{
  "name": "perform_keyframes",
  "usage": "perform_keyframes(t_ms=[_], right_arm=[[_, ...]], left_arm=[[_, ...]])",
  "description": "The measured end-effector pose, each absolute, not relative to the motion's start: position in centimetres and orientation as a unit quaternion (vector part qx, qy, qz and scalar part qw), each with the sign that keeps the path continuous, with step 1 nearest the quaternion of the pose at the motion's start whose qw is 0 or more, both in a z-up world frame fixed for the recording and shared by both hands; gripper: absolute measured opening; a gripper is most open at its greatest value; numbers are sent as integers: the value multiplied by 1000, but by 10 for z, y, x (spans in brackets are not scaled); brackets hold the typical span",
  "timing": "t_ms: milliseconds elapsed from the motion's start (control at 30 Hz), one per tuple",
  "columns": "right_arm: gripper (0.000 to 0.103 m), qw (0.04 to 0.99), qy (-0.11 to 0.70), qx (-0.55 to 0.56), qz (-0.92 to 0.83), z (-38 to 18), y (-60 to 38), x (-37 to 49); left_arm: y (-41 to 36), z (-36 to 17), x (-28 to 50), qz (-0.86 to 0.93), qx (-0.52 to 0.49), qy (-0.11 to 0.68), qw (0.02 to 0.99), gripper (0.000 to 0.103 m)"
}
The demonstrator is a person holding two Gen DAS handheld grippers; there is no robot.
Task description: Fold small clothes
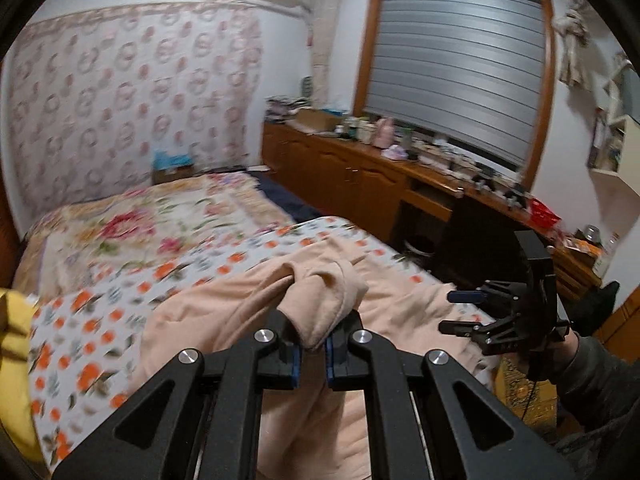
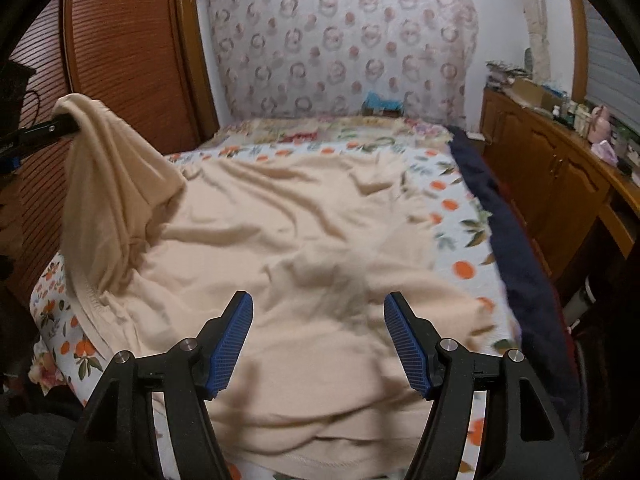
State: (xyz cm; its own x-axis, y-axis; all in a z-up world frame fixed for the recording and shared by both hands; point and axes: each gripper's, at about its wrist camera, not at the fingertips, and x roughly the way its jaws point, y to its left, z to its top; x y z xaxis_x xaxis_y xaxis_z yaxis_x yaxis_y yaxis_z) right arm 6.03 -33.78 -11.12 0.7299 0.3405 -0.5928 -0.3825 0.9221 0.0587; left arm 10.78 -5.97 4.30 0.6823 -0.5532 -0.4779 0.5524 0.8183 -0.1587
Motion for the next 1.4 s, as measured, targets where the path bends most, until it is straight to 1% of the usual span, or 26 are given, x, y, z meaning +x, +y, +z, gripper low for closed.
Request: perform_keyframes(t_ms=[400,567,667,700,733,767,833,900,967,1167,1400], right_arm=[[70,951,268,-10,156,-91,-376,30],[71,951,267,1,157,-95,-376,30],[71,949,271,0,158,-99,-372,32],[71,949,273,0,158,-99,-372,33],[71,948,274,-2,158,-99,-371,34],[71,948,275,-3,159,-98,-372,34],[71,948,276,-3,161,-96,-370,35],[71,947,274,-4,165,-93,-368,36],[71,947,272,-8,169,-90,-363,38],[71,943,269,-28,193,-84,-345,45],[71,925,276,-61,255,-77,-291,79]], left_arm=[[-156,74,110,-376,45,263,887,9],[-177,63,111,-373,79,275,882,9],[-177,48,110,-365,99,287,880,24],[-172,45,110,-367,94,292,878,41],[-167,43,109,-369,86,293,878,52],[-163,42,110,-369,80,294,878,54],[-148,42,109,-359,67,294,883,68],[-134,40,107,-339,61,287,894,73],[-118,38,105,-317,56,282,904,75],[-67,25,103,-254,25,286,923,76],[-22,10,100,-206,-7,290,935,76]])
